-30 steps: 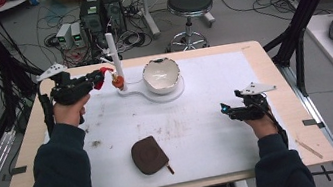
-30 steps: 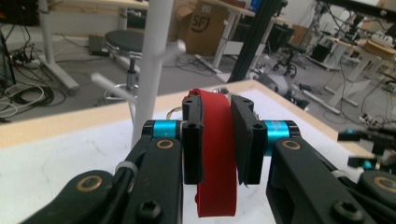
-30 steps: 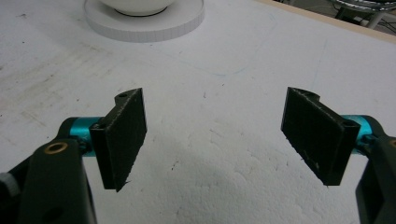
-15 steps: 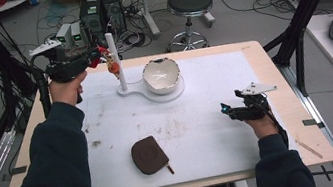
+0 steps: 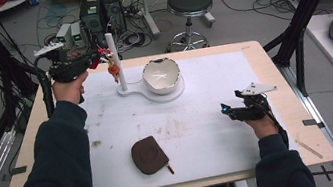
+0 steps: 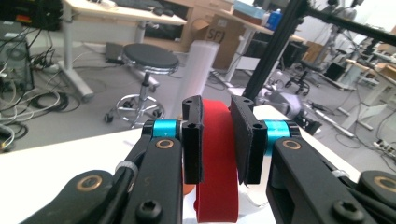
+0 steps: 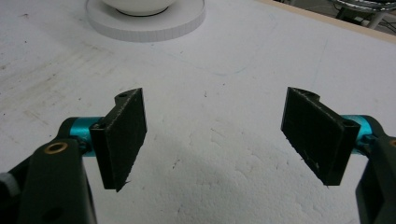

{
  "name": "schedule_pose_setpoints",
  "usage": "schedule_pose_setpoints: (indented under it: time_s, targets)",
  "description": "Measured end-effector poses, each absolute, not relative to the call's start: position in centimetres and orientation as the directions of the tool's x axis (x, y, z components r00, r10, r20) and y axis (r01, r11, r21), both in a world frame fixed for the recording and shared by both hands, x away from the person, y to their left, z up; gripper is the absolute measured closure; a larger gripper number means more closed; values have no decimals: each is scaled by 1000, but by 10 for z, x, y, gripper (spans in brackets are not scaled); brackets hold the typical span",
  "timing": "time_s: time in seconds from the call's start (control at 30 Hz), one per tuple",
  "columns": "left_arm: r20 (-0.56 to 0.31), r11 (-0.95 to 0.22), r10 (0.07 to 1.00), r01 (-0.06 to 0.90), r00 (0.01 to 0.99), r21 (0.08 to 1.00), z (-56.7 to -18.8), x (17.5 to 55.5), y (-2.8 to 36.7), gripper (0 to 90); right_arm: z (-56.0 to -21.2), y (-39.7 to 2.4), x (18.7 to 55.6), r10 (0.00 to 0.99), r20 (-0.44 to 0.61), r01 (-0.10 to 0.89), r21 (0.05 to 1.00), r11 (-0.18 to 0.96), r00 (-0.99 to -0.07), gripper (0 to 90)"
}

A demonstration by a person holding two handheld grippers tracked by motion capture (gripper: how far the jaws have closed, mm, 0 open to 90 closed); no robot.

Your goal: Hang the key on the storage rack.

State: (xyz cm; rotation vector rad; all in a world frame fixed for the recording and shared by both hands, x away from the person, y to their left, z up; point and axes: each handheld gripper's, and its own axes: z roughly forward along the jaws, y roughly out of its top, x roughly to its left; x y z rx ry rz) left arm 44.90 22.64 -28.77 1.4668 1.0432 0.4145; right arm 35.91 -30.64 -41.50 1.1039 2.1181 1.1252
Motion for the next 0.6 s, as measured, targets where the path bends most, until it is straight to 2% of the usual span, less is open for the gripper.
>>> schedule_pose_setpoints:
  time_s: [0.17, 0.27, 0.37, 0.6]
  targets:
    - [-302, 110, 814, 379, 496, 919, -313, 445, 234, 744, -415, -307, 359, 834, -50, 426, 842, 331, -549, 226]
    - [-249, 59, 839, 373, 484, 926, -328, 439, 235, 737, -415, -307, 359, 835, -51, 425, 842, 331, -548, 226]
    - [-230, 44, 840, 362, 492, 931, -343, 431, 238, 584, -415, -306, 359, 836, -48, 426, 844, 327, -546, 226]
    - [-187, 1, 841, 344, 507, 939, -369, 408, 247, 352, -415, -305, 360, 834, -56, 422, 842, 335, -550, 226]
